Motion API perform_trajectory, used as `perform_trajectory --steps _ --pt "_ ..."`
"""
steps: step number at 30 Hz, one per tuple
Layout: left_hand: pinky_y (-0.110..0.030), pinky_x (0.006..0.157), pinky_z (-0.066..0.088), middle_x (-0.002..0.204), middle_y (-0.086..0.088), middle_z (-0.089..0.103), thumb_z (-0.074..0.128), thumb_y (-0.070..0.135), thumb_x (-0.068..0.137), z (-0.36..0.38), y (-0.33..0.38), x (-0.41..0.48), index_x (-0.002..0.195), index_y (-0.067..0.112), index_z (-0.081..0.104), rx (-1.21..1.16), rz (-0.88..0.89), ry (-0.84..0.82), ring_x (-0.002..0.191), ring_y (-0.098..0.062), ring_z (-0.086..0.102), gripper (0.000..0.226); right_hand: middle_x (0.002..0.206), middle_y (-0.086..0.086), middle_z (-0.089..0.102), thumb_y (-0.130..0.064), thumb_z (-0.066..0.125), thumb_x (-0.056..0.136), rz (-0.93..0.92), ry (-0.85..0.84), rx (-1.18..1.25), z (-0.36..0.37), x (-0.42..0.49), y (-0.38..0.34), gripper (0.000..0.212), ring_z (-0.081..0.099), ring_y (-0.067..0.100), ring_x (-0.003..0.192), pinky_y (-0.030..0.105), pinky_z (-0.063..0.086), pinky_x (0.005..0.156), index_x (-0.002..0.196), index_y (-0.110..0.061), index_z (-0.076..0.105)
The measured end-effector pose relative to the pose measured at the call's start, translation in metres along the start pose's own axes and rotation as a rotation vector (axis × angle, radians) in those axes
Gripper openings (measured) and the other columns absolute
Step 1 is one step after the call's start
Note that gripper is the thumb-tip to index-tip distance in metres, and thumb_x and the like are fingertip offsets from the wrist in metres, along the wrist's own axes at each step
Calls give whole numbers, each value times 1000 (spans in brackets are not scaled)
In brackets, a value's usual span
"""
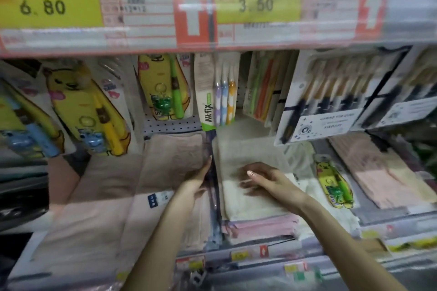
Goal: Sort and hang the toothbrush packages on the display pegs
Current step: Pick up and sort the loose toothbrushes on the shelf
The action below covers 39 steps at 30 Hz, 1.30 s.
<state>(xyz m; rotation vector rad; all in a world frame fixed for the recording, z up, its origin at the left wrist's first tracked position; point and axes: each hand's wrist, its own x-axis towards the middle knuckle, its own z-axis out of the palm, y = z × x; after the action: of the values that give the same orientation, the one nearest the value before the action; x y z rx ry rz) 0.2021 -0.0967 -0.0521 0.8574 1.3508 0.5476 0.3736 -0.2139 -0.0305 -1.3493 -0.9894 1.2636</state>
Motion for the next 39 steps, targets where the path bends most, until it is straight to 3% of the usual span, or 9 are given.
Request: perform_trajectory --steps 3,7,10,12,18,21,24,29,39 --pt "-29 64 43 101 -9 64 67 54 79 6 1 8 102 9 61 3 -2 32 82 -21 58 51 110 21 68 -32 64 80 -5 -9 15 -3 1 2 43 68 30 100 40 58 84 114 -6 60" --pt "-29 74 46 124 -14 63 65 57 80 10 5 15 122 2 59 66 -30 57 111 -33 60 70 108 20 70 -32 63 81 -8 -20 44 -6 -2 6 47 69 28 99 32 57 79 116 -1 58" --pt "-23 53 47 122 -11 63 65 48 85 10 8 14 121 0 59 72 -15 67 90 -27 61 61 103 15 73 -31 63 81 -11 -22 95 -8 -4 10 42 70 27 99 28 56 78 112 -3 59" --pt "-25 56 42 122 -13 63 67 49 83 9 7 16 123 2 58 152 -16 88 89 -26 57 63 102 14 73 -30 63 81 -17 -19 126 -9 -5 11 39 70 26 97 28 56 78 110 -5 59" --pt "-25 56 43 112 -19 65 74 30 82 11 -3 10 118 -5 60 190 72 111 86 -25 58 53 102 14 73 -28 62 81 -27 -26 158 -9 -5 14 35 70 27 96 32 57 83 108 -5 60" --pt "-21 55 42 92 -13 63 71 23 86 4 -8 0 99 3 66 147 115 87 66 -15 52 25 106 19 72 -21 58 89 -34 -22 178 -11 -5 17 30 69 29 98 33 58 85 112 -1 59" --pt "-23 67 48 93 -10 64 66 19 89 -6 -11 -17 91 12 61 48 133 30 72 -14 57 8 107 21 71 -17 55 93 -36 -22 186 -12 -5 18 30 69 29 98 31 58 83 114 3 58" --pt "-27 68 58 92 -5 70 65 23 90 -26 -10 -43 95 16 64 20 203 -13 80 -18 67 9 107 20 71 -22 59 86 -37 -24 175 -7 -5 17 37 68 31 100 34 57 86 114 3 58" --pt "-26 71 56 86 -7 75 59 22 92 10 -7 -91 93 7 69 -53 273 -210 76 -15 71 18 78 -7 70 -10 63 91 -46 -67 -40 7 -42 14 20 65 3 73 19 53 69 107 2 63"
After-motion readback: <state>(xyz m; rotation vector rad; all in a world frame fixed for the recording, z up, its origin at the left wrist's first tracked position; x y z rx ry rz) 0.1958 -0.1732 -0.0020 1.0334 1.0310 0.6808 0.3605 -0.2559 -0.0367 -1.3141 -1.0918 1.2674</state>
